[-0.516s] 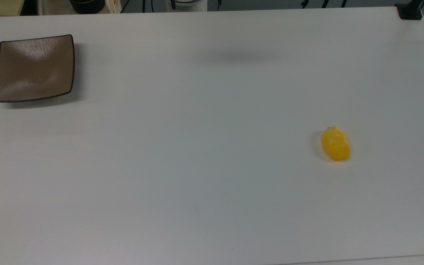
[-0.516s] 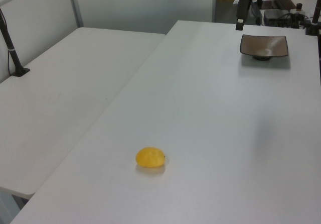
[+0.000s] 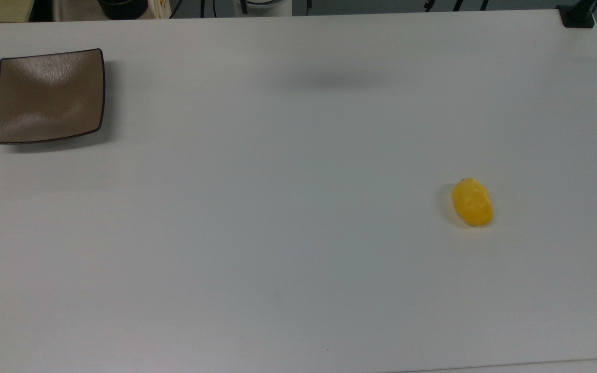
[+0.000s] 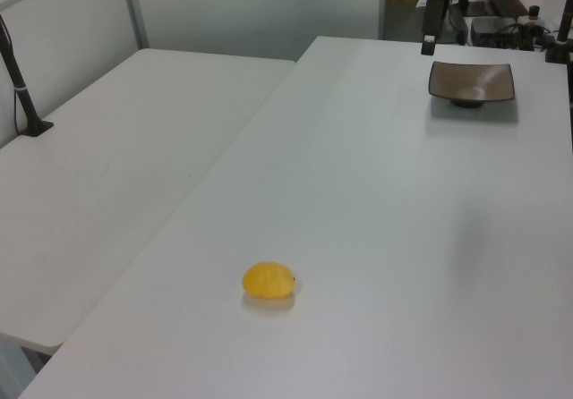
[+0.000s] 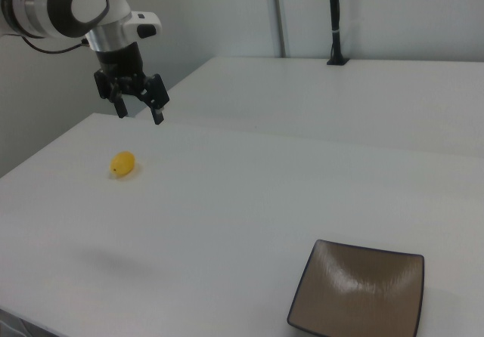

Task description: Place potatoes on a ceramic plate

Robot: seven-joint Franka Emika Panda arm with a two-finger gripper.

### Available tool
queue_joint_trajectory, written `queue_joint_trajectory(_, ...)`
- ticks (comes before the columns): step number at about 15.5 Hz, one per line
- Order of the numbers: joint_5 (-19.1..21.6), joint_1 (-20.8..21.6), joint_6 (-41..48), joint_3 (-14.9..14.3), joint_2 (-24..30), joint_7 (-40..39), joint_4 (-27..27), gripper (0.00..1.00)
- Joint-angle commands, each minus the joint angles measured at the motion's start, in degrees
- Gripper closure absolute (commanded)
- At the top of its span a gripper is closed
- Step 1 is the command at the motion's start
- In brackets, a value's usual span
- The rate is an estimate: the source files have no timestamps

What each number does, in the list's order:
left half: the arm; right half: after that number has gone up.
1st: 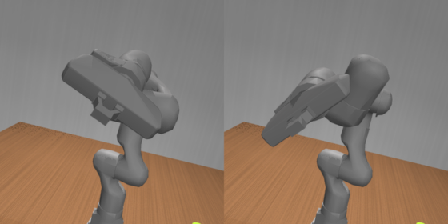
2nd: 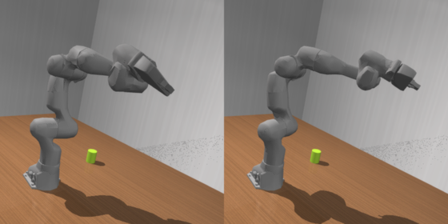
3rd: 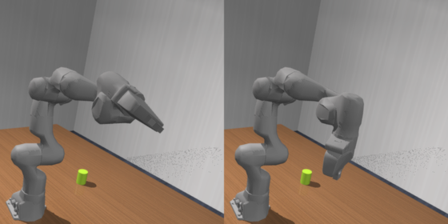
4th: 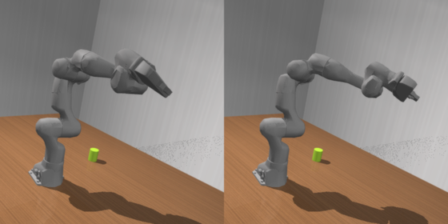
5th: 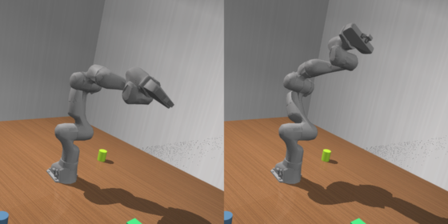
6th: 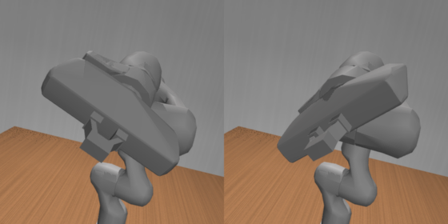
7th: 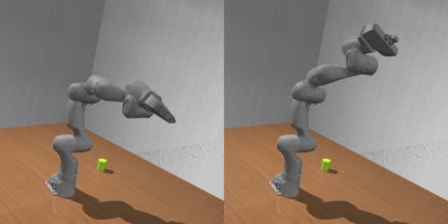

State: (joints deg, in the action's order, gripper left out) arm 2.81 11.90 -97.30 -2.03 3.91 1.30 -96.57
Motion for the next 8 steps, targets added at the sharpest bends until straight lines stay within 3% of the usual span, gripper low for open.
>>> queue_joint_trajectory(1,1.0,-0.6,-1.8,0.4,1.3,-0.8,-2.0,0.0)
queue_joint_trajectory(8,1.0,-0.5,-1.8,0.4,1.0,-0.8,-2.0,0.0)
